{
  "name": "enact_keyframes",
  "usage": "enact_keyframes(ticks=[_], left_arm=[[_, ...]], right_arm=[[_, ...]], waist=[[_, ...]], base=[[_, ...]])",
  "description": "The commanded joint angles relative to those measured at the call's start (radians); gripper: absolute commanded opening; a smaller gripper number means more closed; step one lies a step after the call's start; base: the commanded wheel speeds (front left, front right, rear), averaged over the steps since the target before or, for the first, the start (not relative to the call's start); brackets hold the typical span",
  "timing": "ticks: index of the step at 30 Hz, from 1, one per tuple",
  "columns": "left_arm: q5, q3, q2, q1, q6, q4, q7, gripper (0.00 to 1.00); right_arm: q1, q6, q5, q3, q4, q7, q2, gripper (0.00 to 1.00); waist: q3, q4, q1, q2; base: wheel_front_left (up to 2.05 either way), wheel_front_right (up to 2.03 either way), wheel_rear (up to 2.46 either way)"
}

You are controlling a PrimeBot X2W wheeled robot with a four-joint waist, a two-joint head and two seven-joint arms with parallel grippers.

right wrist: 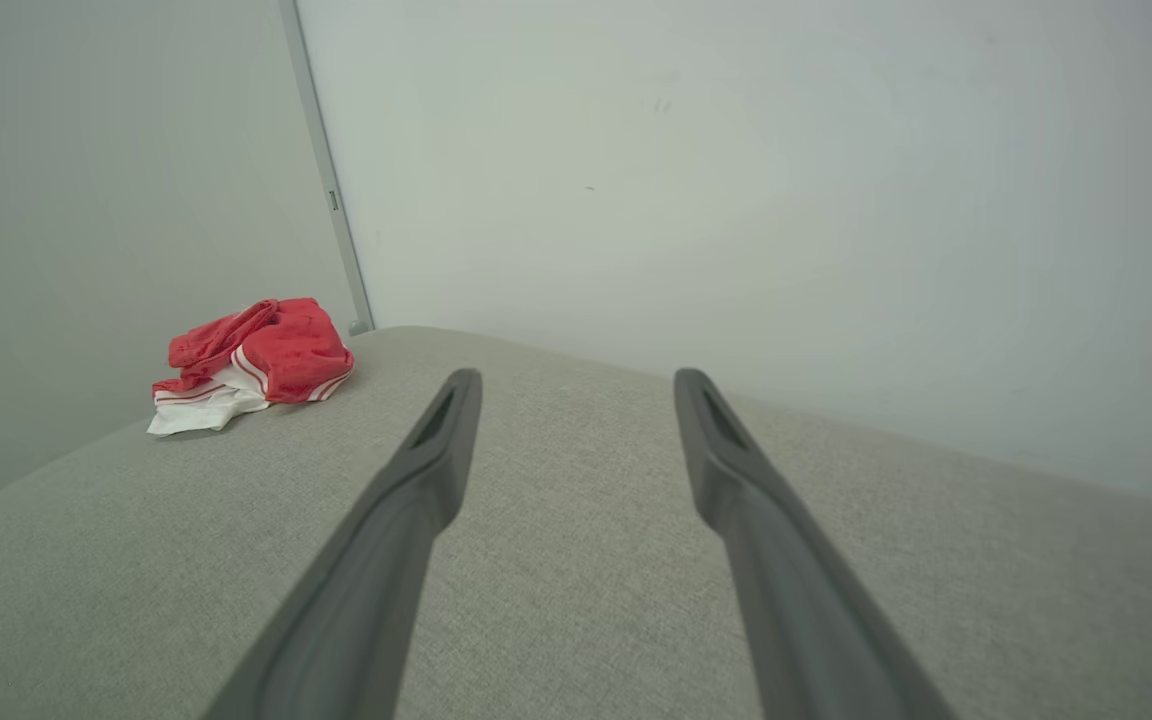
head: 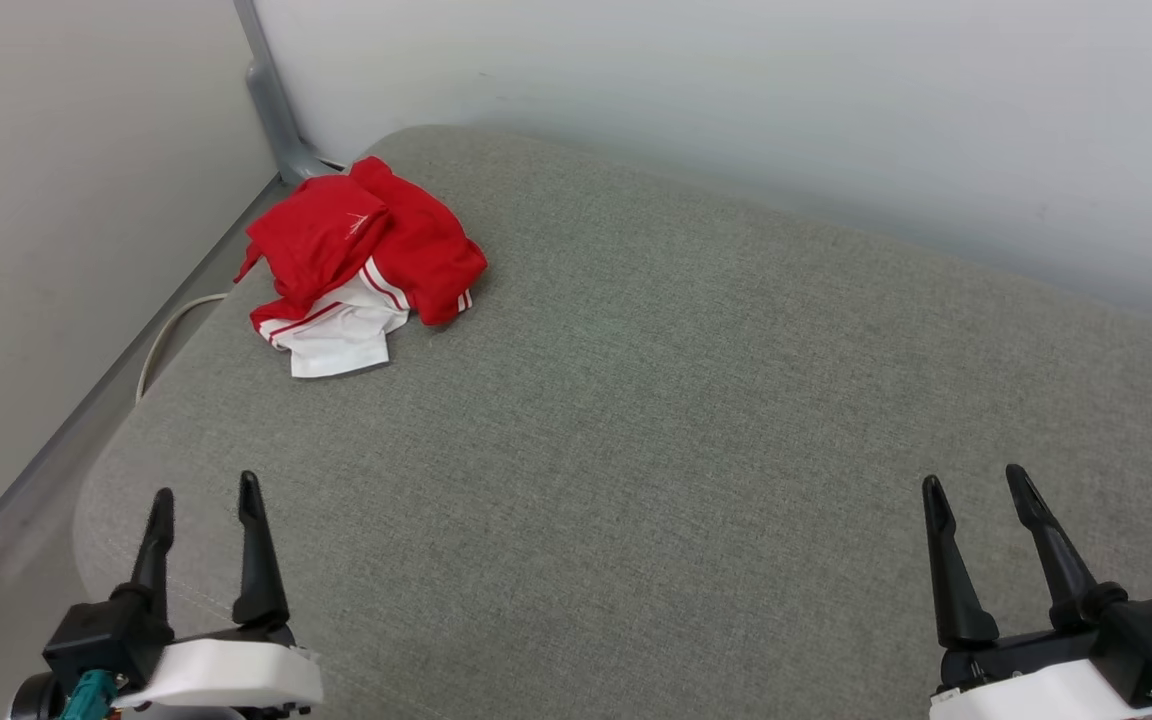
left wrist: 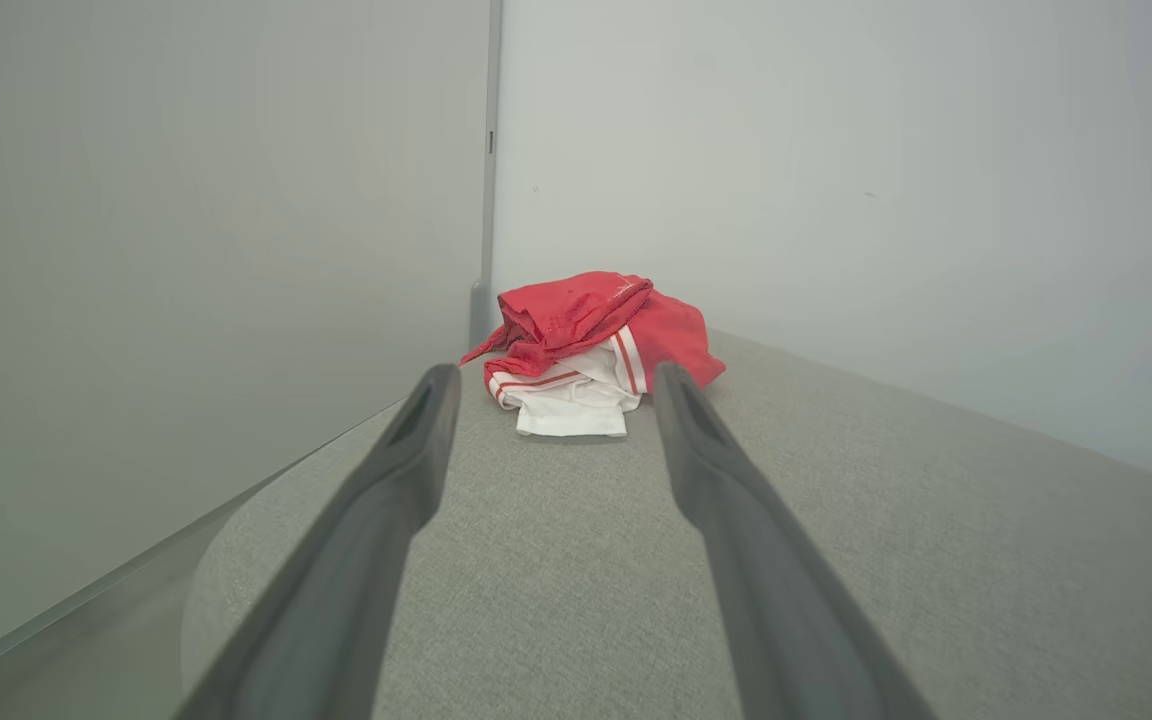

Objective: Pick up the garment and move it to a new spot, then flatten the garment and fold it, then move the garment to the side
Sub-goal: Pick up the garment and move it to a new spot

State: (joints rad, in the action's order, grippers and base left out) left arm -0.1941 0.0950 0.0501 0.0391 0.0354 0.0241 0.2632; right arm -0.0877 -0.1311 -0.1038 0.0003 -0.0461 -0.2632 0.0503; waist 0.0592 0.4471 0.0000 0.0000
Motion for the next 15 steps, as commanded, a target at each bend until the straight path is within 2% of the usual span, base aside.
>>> enact_keyframes(ticks=[1,5,8,9,10,15], left_arm=[[-0.007,0.009,0.0,-0.015,-0.001,-0.004,0.002,1.0],[-0.011,0.057,0.0,-0.079,-0.029,-0.002,0.003,1.0],[-0.017,0.118,0.0,-0.159,-0.075,0.0,0.002,1.0],[-0.018,0.192,0.009,-0.264,-0.121,0.016,0.002,1.0],[-0.023,0.206,0.016,-0.301,-0.134,0.029,0.002,1.0],[-0.074,0.248,0.086,-0.498,-0.163,0.098,0.002,1.0]], right_arm=[[-0.001,0.001,0.004,0.0,-0.004,-0.002,0.0,1.0],[0.016,0.001,0.016,0.007,-0.01,-0.002,0.0,1.0],[0.039,0.001,0.037,0.007,-0.025,-0.002,0.0,1.0],[0.06,0.001,0.063,0.005,-0.047,-0.002,0.0,1.0],[0.069,0.001,0.072,0.002,-0.054,-0.002,0.0,1.0],[0.114,0.001,0.102,0.004,-0.107,-0.002,0.02,1.0]], waist=[[0.004,-0.004,0.0,0.0],[0.028,-0.023,0.0,0.0],[0.063,-0.046,0.0,0.0],[0.118,-0.072,0.0,0.0],[0.135,-0.08,0.0,0.0],[0.247,-0.123,0.0,0.0]], base=[[0.0,0.0,0.0],[0.0,0.0,0.0],[0.0,0.0,0.0],[0.0,0.0,0.0],[0.0,0.0,0.0],[0.0,0.0,0.0]])
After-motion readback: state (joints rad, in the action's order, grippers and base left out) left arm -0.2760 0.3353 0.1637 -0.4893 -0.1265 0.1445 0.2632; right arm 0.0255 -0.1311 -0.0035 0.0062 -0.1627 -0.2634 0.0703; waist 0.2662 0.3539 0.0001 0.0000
